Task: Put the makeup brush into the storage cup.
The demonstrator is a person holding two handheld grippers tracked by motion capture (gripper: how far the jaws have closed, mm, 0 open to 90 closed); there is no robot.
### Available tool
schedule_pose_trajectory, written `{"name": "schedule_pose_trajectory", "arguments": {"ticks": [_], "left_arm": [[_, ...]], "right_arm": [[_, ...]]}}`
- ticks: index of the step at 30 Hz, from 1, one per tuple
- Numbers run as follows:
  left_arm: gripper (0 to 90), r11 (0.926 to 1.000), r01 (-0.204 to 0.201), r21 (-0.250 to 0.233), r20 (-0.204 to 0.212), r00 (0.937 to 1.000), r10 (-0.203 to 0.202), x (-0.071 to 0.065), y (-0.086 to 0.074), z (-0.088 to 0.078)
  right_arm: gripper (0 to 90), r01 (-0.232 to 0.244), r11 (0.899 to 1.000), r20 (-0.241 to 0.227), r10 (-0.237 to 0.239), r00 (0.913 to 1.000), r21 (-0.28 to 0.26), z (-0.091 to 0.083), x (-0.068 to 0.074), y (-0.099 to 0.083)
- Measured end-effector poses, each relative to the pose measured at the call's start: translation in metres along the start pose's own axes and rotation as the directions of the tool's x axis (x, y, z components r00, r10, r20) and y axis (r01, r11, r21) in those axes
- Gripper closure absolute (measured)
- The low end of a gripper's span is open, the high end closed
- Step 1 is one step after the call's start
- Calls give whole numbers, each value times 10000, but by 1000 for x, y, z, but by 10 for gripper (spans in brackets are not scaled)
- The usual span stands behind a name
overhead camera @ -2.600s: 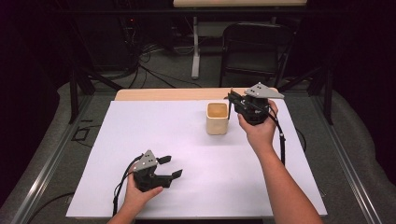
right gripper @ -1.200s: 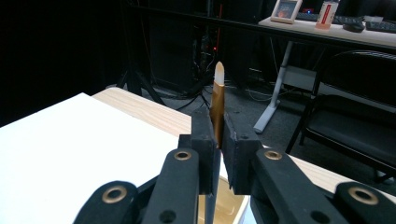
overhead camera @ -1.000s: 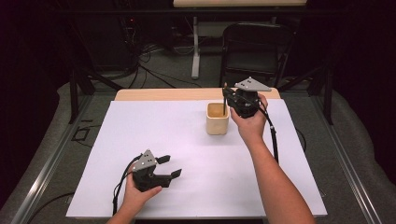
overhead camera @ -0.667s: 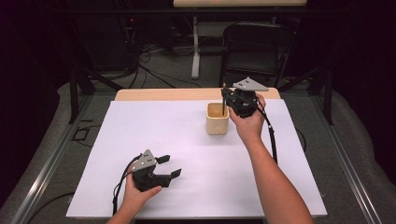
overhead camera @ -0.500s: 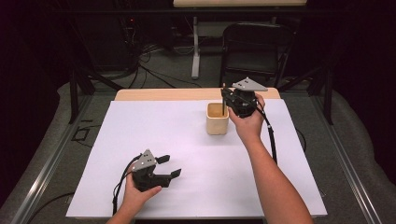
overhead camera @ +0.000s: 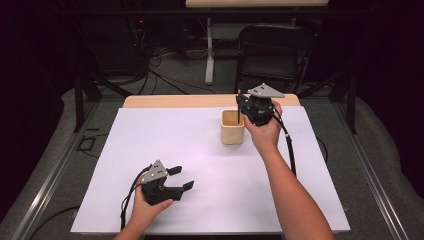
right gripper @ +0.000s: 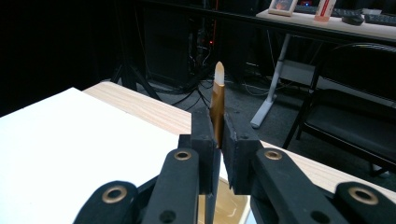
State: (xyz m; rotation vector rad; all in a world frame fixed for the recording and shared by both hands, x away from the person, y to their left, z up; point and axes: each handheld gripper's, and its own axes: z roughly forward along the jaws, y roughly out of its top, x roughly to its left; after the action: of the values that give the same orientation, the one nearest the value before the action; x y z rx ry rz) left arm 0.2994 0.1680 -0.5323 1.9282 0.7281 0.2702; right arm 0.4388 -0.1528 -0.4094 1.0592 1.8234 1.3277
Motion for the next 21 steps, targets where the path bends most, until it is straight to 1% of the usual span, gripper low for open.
{"name": "schedule_pose_trajectory", "arguments": {"ticks": [5,21], "left_arm": [[286,10000,-20,10,-9,10000,20,0,0,0],[286,10000,-6,-26,-68,10000,6,0,0,-1]], "right_arm": [[834,37,10000,-28,-37,10000,-25,1,2,0],[833,177,9997,-2,-177,9998,154,9,4,-6]]}}
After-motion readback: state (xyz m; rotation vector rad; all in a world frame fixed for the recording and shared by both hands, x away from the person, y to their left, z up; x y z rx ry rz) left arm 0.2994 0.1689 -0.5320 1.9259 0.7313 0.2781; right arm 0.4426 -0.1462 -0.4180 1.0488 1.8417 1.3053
